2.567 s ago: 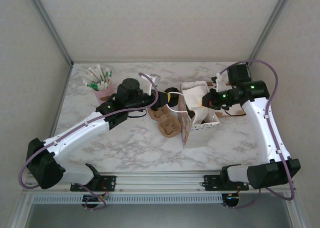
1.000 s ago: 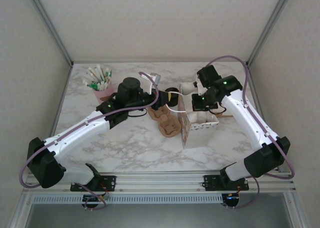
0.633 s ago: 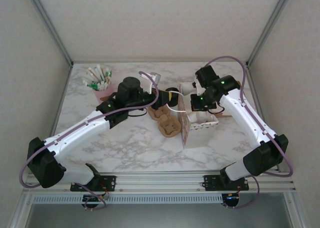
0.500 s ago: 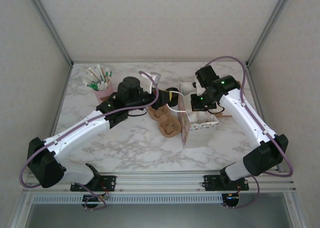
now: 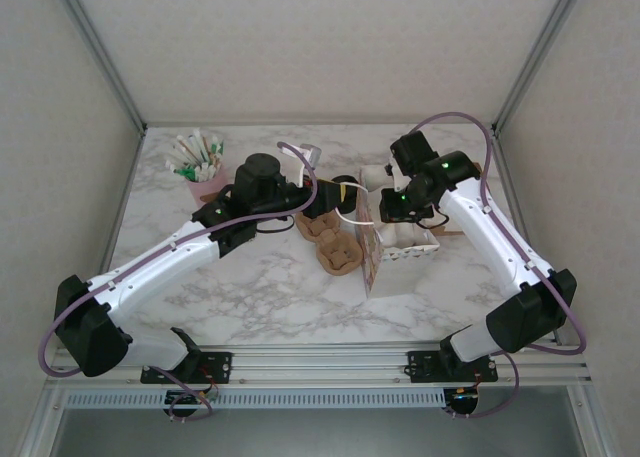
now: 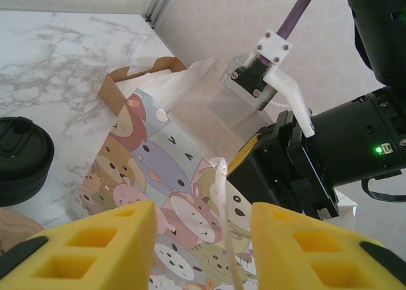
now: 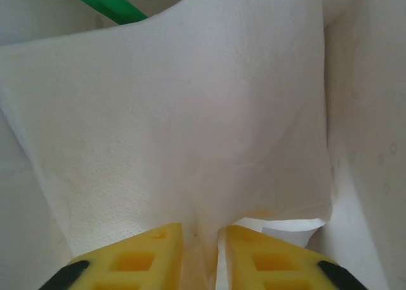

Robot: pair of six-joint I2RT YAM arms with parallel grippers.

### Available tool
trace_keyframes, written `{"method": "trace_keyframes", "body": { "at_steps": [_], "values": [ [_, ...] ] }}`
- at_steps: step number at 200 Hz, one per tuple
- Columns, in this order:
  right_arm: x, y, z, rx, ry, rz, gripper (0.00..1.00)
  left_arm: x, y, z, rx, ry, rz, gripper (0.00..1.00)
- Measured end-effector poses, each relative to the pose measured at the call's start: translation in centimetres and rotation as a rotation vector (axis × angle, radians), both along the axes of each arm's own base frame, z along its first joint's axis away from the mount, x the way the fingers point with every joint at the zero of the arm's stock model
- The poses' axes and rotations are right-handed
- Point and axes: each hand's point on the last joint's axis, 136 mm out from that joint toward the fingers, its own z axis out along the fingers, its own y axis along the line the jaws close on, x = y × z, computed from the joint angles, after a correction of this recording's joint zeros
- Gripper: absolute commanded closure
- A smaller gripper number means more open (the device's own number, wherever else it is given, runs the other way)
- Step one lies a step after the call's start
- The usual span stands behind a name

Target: Pack the takeout coffee

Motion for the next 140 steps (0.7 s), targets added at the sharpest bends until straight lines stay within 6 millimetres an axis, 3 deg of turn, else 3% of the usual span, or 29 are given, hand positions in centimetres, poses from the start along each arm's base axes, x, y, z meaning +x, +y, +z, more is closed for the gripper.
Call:
{"method": "trace_keyframes", "body": {
  "at_steps": [82, 140],
  "values": [
    [-0.6, -0.3, 1.8, 0.03, -0.055, -0.002, 0.64, 0.1, 0.5, 1.0, -0.015, -0.022, 0.026, 0.5],
    [-0.5, -0.2, 1.8, 0.034, -0.062, -0.003, 0.63, 0.0, 0.6, 1.8, -0.032, -0.042, 0.027, 0.49]
  ]
}}
